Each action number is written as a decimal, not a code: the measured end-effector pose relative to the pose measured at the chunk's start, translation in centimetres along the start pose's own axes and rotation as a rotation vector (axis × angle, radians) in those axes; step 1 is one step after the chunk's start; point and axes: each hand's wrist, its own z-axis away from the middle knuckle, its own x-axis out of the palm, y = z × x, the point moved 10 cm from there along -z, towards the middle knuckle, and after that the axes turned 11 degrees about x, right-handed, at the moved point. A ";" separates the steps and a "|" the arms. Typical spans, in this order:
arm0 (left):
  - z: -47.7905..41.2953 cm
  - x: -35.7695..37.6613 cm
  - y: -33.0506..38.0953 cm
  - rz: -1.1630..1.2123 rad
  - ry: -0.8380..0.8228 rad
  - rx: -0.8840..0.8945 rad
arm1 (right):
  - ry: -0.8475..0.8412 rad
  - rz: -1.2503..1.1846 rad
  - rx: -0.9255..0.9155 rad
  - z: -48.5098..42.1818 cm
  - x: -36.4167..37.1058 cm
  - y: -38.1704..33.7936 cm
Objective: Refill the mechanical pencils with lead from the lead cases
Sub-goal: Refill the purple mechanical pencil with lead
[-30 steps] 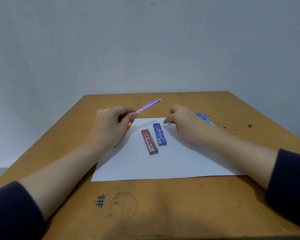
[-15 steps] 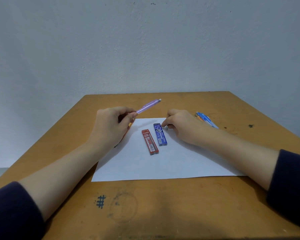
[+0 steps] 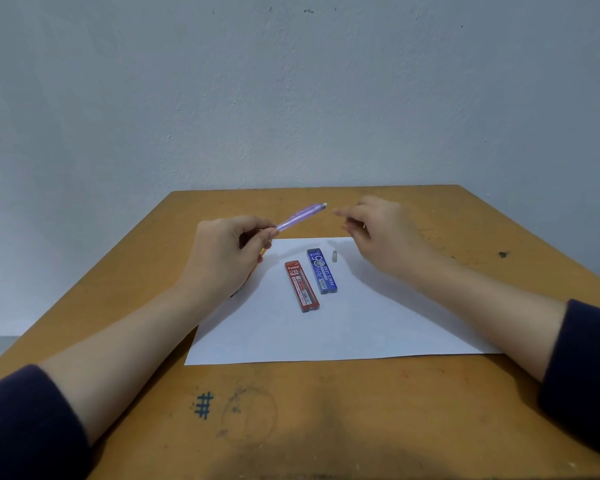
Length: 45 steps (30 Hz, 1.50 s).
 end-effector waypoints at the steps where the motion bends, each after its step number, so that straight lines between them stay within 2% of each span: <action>1: 0.0 0.1 0.0 0.009 -0.007 -0.001 | 0.060 -0.050 -0.009 0.1 -0.8 -0.1; 6: 0.1 0.4 0.7 0.050 -0.035 0.020 | 0.203 -0.161 -0.096 0.6 -2.4 -0.7; 14: 0.2 0.3 0.9 0.065 -0.024 0.048 | 0.200 -0.200 -0.088 0.6 -2.5 -0.6; 17: 0.2 0.5 0.6 0.076 -0.023 0.049 | 0.118 -0.314 0.052 0.4 -1.9 0.4; 22: 0.3 0.6 1.3 0.091 -0.007 0.083 | -0.101 -0.860 0.430 1.0 0.8 2.4; 26: 0.5 1.2 2.4 0.096 -0.017 0.133 | -0.164 -1.183 0.569 1.8 1.9 1.7; 30: 0.7 1.8 3.3 0.133 -0.039 0.162 | -0.150 -1.338 0.654 1.9 2.0 1.7; 33: 0.7 2.4 2.5 0.166 -0.085 0.089 | -0.117 -1.345 0.686 1.5 1.5 2.8; 36: 0.8 2.9 2.2 0.065 -0.166 0.061 | -0.143 -1.259 0.705 1.0 1.4 4.0; 41: 2.5 5.9 2.8 -0.097 -0.578 0.096 | -0.392 -0.969 0.733 1.5 3.2 4.6; 45: 3.4 7.0 2.5 -0.200 -0.743 0.086 | -0.411 -0.790 0.690 1.7 3.5 4.6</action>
